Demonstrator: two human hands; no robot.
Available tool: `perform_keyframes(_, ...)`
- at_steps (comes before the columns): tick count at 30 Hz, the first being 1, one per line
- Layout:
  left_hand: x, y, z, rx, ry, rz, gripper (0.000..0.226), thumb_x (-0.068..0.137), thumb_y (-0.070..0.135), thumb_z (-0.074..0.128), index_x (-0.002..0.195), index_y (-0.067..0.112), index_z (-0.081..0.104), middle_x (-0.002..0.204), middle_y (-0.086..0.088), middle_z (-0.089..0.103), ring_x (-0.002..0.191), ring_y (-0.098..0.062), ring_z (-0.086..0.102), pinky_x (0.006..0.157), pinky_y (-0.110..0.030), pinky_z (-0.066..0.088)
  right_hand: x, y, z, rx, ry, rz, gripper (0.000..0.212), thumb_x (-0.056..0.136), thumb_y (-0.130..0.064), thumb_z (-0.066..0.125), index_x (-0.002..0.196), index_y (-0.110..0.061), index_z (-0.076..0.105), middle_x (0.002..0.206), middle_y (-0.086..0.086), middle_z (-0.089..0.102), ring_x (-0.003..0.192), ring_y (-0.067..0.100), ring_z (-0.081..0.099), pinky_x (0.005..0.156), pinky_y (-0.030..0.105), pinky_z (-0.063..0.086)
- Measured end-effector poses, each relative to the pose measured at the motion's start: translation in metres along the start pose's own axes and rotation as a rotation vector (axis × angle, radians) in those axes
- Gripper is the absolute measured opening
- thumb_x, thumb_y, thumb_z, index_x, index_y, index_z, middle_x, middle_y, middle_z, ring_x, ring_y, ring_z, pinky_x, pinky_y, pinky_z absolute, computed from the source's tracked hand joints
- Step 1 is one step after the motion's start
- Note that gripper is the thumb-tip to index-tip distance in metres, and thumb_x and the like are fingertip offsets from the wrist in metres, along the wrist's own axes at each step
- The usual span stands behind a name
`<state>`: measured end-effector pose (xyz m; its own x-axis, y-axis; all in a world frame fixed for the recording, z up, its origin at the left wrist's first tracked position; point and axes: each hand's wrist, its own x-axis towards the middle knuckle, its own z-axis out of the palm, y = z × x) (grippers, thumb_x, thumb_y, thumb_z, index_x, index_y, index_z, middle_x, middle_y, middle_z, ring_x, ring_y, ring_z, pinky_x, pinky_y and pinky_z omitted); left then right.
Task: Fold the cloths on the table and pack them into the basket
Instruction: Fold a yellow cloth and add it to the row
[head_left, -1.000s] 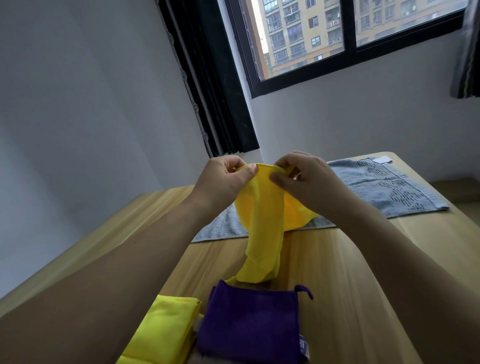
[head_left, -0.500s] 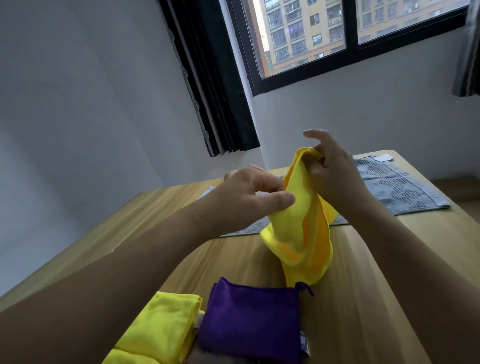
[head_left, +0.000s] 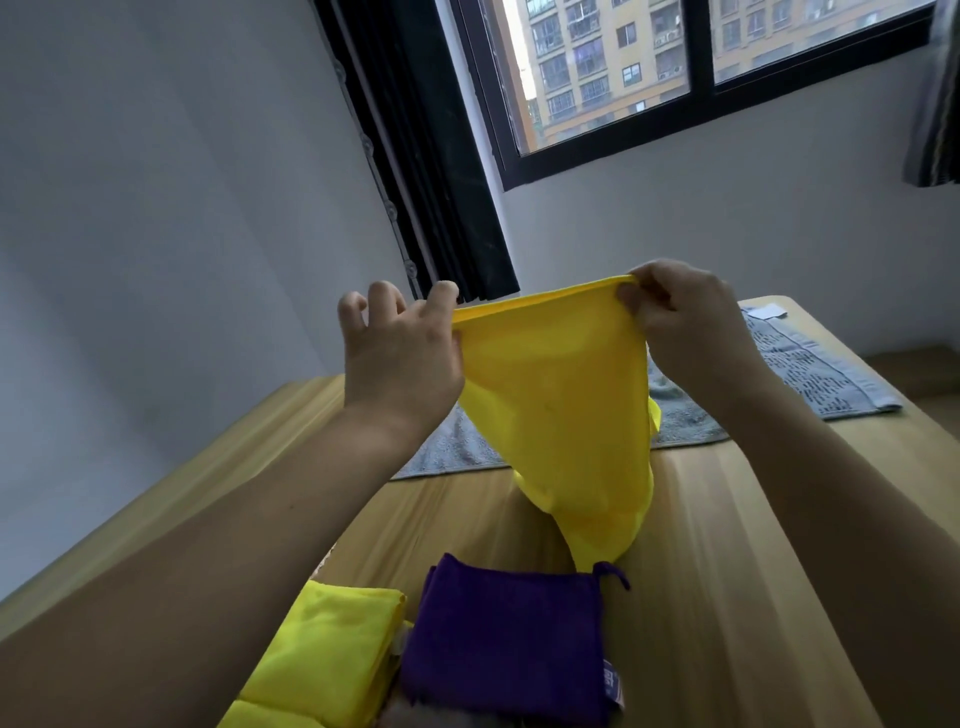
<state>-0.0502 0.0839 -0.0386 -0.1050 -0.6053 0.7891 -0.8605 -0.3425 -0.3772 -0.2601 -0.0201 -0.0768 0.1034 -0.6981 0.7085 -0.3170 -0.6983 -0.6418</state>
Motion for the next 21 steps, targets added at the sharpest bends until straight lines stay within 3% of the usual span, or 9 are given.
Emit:
perform_keyframes(4,0.009,-0.008,-0.006,-0.013,-0.063,-0.065,0.012,0.092,0.025,0.053,0.090,0.019,0.062,0.078,0.001,0.062,0.088,-0.029,0.045,0.081,-0.039,0.021,-0.004,-0.020,0.007,0.119,-0.019,0.043,0.017,0.100,-0.020,0.045,0.089,-0.012,0.057,0.066,-0.005,0.046,0.062,0.009,0.042,0.052,0.018,0.030)
perform_keyframes(7,0.016,-0.024,-0.016,-0.170,-0.119,-0.166,0.016,0.095,0.020,0.046,0.099,0.016,0.061,0.089,-0.004,0.058,0.096,-0.030,0.043,0.080,-0.038,0.030,0.004,-0.047,0.018,0.182,-0.027,0.101,0.028,0.103,-0.023,0.036,0.082,-0.011,0.049,0.064,-0.004,0.039,0.058,0.008,0.036,0.049,0.018,0.026)
perform_keyframes(10,0.022,-0.042,-0.029,-0.459,-0.063,-0.272,0.021,0.097,0.009,0.042,0.107,0.012,0.061,0.100,-0.005,0.043,0.098,-0.023,0.038,0.076,-0.032,0.034,0.022,-0.080,0.026,0.253,-0.021,0.135,0.029,0.104,-0.025,0.031,0.088,-0.011,0.049,0.067,-0.006,0.040,0.061,0.005,0.038,0.056,0.022,0.029)
perform_keyframes(13,0.026,-0.058,-0.049,-0.506,0.062,-0.307,0.019,0.094,0.003,0.042,0.102,0.009,0.059,0.109,-0.007,0.032,0.099,-0.019,0.032,0.081,-0.029,0.036,0.035,-0.111,0.031,0.308,-0.039,0.143,0.033,0.102,-0.030,0.026,0.079,-0.015,0.046,0.078,0.006,0.047,0.072,0.018,0.045,0.069,0.030,0.040)
perform_keyframes(16,0.030,-0.075,-0.060,-0.482,0.027,-0.346,0.012,0.096,0.009,0.043,0.099,0.008,0.055,0.119,-0.009,0.030,0.100,-0.018,0.026,0.082,-0.028,0.032,0.044,-0.136,0.032,0.428,-0.063,0.217,0.040,0.101,-0.033,0.026,0.064,-0.021,0.034,0.064,0.000,0.035,0.060,0.014,0.036,0.058,0.028,0.033)
perform_keyframes(19,0.032,-0.092,-0.059,-0.525,-0.097,-0.379,0.007,0.094,0.012,0.045,0.096,0.012,0.052,0.115,-0.004,0.032,0.102,-0.018,0.030,0.081,-0.028,0.033,0.052,-0.151,0.033,0.533,-0.201,0.255,0.032,0.094,-0.034,0.034,0.064,-0.023,0.030,0.061,-0.004,0.028,0.060,0.012,0.031,0.064,0.032,0.028)
perform_keyframes(21,0.034,-0.101,-0.054,-0.579,-0.139,-0.455,0.006,0.091,0.011,0.048,0.092,0.014,0.053,0.109,-0.002,0.033,0.102,-0.021,0.039,0.080,-0.029,0.038,0.056,-0.155,0.036,0.472,-0.298,0.257,0.018,0.087,-0.028,0.039,0.070,-0.022,0.035,0.068,-0.003,0.031,0.065,0.013,0.032,0.066,0.031,0.030)
